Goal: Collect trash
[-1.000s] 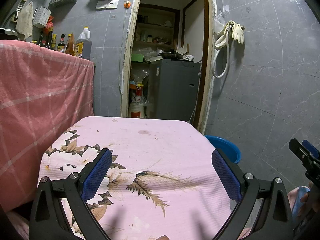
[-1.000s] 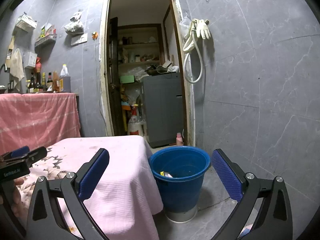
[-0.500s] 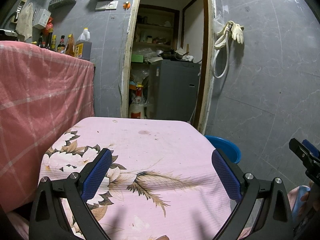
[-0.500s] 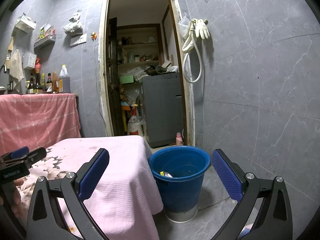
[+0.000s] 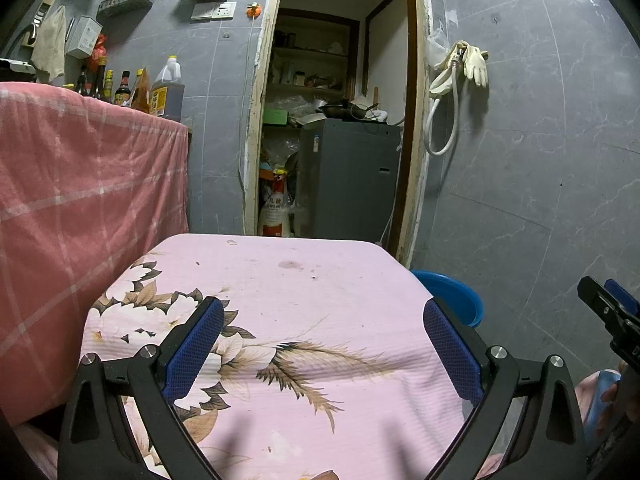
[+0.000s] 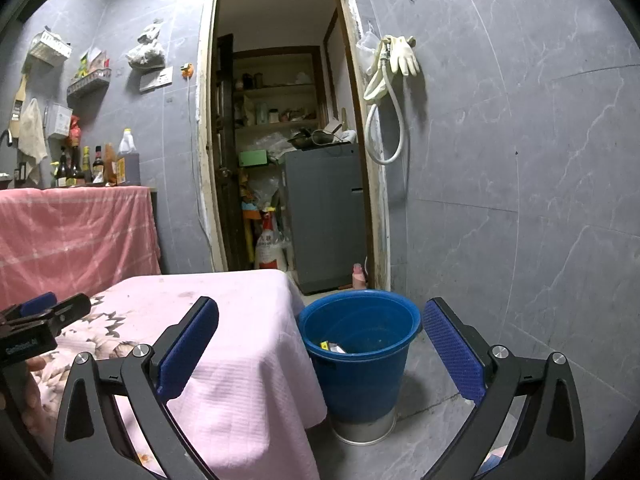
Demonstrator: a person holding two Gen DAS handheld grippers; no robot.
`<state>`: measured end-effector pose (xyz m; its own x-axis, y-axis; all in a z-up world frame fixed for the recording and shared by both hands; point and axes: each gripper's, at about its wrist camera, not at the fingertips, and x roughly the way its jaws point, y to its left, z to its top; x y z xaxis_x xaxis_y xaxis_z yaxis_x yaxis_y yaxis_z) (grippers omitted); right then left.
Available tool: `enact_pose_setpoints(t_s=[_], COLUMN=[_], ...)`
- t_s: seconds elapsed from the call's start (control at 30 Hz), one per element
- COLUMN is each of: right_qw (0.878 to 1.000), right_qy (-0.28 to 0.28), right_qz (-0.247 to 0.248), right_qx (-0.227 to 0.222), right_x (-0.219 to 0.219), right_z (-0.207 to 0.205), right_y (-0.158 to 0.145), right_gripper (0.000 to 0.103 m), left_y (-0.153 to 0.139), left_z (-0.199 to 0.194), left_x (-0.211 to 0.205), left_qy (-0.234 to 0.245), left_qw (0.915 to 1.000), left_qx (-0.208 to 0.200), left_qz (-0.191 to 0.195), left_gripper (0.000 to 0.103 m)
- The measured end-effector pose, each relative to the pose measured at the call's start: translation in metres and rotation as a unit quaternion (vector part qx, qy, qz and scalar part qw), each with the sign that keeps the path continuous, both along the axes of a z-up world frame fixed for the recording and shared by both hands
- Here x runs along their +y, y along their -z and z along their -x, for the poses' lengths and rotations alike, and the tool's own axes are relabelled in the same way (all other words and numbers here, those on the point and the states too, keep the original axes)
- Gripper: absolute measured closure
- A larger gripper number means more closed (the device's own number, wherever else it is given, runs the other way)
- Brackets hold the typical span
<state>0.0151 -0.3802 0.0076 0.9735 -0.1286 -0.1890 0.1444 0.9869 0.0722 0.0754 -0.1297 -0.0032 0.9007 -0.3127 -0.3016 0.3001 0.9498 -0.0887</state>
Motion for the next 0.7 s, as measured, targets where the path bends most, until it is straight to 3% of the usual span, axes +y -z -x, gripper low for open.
enact_pose_setpoints(t_s=[0.7], right_qw=[1.000], right_qy=[0.000], right_qz=[-0.001], right_qx=[0.000], right_x=[0.0002], right_z=[0.0002], right_y=[0.0004], right_gripper=[0.000], left_y=[0.0002], left_z=[0.0007], left_x=[0.0062], left_qy=[-0.005], left_qw=[0.9999], left_qx=[-0.002], left_qz=[-0.009], left_gripper=[0.005])
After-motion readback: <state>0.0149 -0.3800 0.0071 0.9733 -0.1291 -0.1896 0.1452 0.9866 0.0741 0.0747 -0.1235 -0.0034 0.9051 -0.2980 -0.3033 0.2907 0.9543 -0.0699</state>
